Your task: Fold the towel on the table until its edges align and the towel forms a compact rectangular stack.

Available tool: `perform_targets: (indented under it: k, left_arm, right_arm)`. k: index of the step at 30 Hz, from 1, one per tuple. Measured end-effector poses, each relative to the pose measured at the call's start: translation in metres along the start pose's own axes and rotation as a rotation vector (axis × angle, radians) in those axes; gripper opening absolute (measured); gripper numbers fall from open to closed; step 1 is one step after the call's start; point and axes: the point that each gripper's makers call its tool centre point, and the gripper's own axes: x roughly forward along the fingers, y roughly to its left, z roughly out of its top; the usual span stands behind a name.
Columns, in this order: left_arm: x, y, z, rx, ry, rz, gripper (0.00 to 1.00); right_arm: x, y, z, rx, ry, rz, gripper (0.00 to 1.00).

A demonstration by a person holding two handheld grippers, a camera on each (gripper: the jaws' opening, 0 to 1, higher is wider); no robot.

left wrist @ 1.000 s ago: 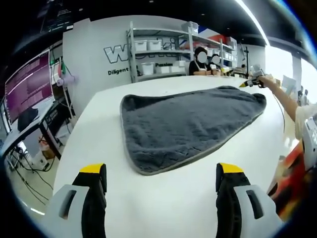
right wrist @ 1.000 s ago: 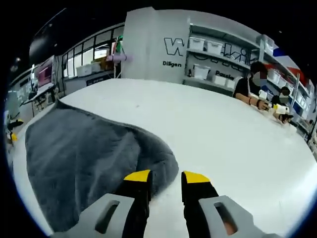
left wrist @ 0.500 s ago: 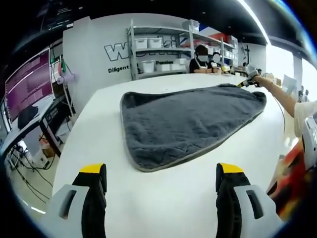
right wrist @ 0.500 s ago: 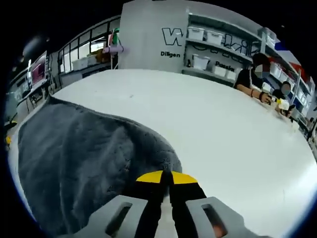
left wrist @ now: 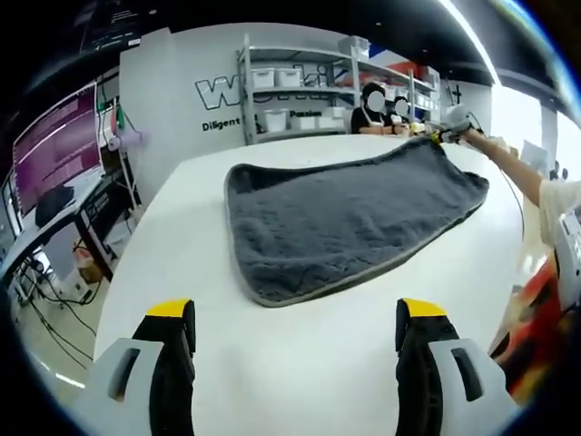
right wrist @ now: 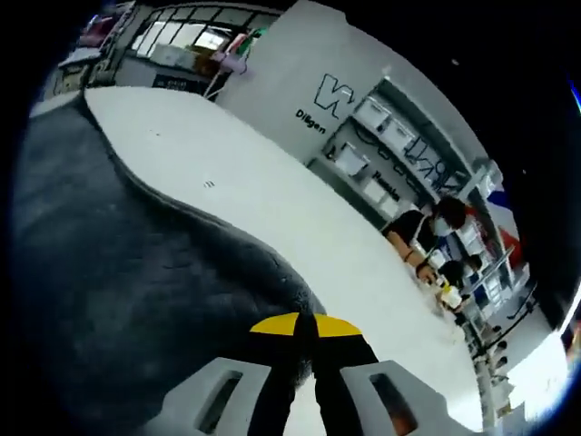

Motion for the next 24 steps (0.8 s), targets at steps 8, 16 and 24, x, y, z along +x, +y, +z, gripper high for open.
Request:
perform_targets:
  k: [8, 16, 24]
  left_arm:
    - [-0.007, 0.005, -0.004, -0.01, 0.004, 0.021, 0.9]
    - [-0.012, 0.006, -0.006, -0.012, 0.01, 0.032, 0.9]
    - [-0.013, 0.003, -0.005, -0.007, 0.013, 0.026, 0.9]
  right_arm:
    - [0.035, 0.008, -0.007, -0.066, 0.105, -0.001, 0.01]
    - [0.053, 0.03, -0.045, -0.043, 0.203, 0.025, 0.18]
    - [0.046, 0.014, -0.058, 0.069, 0.192, 0.027, 0.35]
